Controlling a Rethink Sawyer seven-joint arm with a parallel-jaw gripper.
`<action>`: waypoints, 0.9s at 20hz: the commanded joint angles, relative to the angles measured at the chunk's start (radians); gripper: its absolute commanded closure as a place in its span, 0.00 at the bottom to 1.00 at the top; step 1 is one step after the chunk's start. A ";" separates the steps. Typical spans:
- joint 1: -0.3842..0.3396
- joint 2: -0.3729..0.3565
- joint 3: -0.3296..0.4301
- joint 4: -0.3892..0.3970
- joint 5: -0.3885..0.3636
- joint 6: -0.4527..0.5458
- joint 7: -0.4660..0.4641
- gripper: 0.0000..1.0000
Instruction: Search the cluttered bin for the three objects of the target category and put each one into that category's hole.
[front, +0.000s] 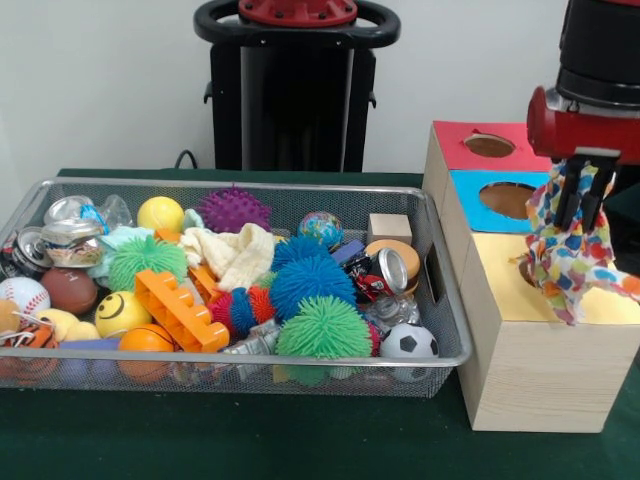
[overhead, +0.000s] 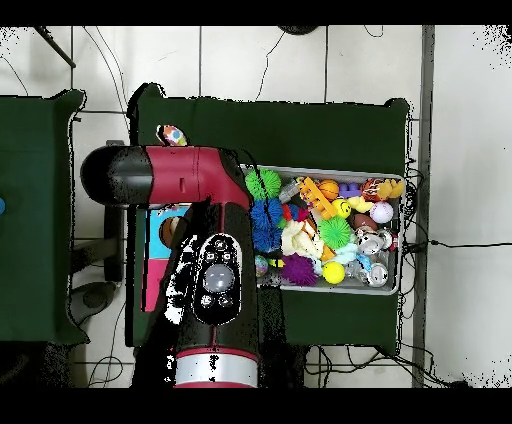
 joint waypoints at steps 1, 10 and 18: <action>-0.022 0.051 0.073 0.106 -0.029 -0.029 0.068 1.00; -0.016 0.064 0.071 0.134 -0.025 -0.043 0.083 1.00; -0.016 0.074 0.080 0.155 -0.017 -0.047 0.088 1.00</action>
